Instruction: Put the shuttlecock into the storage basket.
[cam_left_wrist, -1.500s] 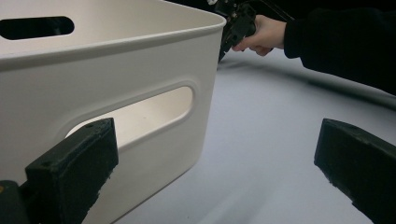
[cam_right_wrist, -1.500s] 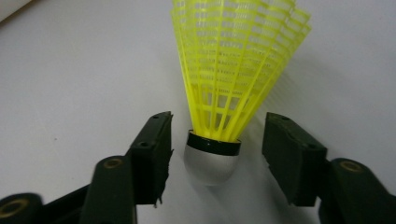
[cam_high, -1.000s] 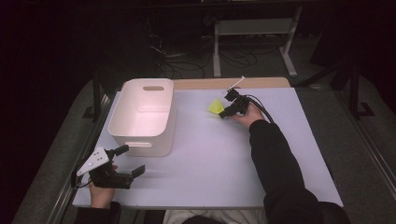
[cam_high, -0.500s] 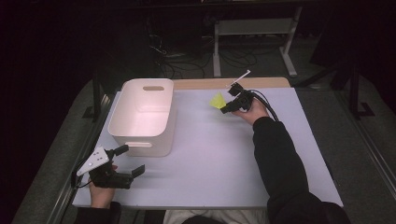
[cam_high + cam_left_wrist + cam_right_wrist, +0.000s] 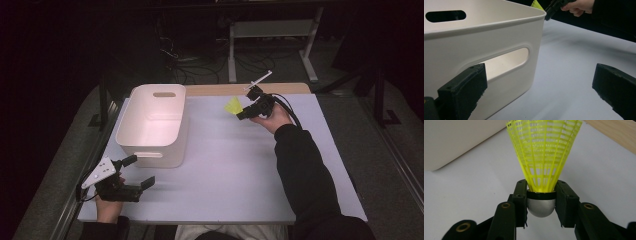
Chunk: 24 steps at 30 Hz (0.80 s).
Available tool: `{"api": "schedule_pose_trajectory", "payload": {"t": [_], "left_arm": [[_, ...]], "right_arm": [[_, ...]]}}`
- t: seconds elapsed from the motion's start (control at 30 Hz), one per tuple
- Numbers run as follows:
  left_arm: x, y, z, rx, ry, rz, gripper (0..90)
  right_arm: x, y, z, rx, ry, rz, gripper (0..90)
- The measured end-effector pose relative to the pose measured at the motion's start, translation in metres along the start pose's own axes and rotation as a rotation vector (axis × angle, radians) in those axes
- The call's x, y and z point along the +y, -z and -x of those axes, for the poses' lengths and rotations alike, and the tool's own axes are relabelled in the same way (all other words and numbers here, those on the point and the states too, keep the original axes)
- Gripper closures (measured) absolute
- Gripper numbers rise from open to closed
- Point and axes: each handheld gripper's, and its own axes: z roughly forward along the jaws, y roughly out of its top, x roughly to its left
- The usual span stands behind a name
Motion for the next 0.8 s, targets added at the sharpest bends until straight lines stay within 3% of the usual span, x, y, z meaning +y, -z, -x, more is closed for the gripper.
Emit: {"api": "schedule_pose_trajectory", "payload": {"t": [0.47,0.8], "left_arm": [[0.0,0.001,0.0,0.008,0.005,0.015,0.0],[0.0,0.0,0.0,0.011,0.007,0.012,0.0]], "right_arm": [[0.003,0.014,-0.021,0.016,0.036,0.012,63.7],[0.003,0.018,-0.037,0.081,0.067,0.036,63.6]]}}
